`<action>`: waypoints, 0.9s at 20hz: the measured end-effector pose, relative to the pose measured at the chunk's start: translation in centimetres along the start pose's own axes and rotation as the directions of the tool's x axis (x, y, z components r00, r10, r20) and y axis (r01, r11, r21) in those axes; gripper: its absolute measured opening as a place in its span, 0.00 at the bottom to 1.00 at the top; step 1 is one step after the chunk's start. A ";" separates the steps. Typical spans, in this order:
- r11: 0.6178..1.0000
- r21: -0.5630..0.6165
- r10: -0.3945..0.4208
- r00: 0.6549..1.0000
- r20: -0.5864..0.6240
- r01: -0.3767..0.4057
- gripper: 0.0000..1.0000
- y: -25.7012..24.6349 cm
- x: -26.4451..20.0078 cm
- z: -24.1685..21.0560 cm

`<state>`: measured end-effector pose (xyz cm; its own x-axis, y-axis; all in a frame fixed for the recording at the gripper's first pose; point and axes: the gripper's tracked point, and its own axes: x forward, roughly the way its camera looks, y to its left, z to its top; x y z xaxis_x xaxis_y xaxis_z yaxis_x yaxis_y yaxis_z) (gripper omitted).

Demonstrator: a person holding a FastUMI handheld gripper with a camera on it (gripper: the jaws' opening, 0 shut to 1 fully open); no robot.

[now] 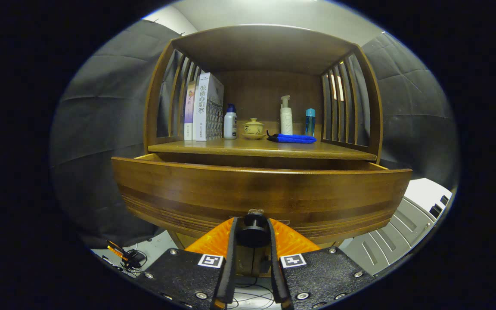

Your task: Pull open the drawer, take out the items inside it, and place them on the countertop above the cabinet.

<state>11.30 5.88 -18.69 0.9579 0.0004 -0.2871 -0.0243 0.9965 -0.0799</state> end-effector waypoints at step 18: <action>0.999 -0.043 0.028 0.996 0.086 -0.024 0.48 1.2 -6.4 0.2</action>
<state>5.19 7.12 -16.78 0.9779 0.0354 -0.2060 -0.0599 0.9917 -0.1141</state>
